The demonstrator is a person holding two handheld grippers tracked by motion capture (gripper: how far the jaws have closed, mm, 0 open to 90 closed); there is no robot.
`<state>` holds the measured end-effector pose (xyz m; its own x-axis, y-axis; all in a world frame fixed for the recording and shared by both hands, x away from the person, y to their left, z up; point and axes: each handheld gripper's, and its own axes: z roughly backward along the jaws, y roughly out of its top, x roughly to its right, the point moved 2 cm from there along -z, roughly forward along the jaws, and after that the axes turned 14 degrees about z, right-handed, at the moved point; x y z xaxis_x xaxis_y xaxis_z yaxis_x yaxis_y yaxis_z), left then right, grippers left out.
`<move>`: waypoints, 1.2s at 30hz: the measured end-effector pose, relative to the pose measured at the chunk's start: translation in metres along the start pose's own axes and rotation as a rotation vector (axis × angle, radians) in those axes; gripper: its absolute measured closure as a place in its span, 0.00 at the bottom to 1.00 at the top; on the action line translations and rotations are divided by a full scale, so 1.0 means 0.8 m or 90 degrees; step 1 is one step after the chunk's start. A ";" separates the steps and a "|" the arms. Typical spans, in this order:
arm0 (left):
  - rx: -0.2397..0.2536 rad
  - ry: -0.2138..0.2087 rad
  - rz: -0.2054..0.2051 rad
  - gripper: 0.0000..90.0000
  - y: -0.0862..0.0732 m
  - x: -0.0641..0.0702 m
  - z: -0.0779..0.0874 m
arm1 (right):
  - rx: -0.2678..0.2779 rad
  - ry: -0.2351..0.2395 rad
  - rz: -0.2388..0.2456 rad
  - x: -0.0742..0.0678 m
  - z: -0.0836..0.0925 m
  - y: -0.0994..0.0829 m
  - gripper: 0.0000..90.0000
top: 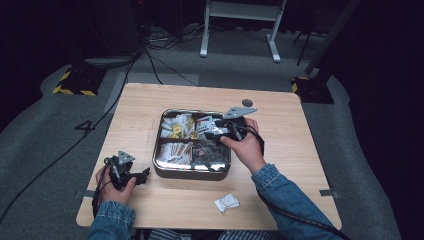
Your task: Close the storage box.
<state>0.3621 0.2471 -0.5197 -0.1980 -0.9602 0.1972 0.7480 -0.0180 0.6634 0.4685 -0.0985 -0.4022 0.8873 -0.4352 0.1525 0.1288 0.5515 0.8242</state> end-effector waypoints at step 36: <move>0.001 0.004 0.004 0.16 0.002 0.001 -0.003 | -0.051 -0.043 -0.083 0.052 0.138 -0.118 0.30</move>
<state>0.3646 0.2453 -0.5196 -0.1894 -0.9620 0.1965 0.7487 -0.0120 0.6628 0.4441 -0.2475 -0.4135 0.8297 -0.5516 0.0862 0.2775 0.5413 0.7937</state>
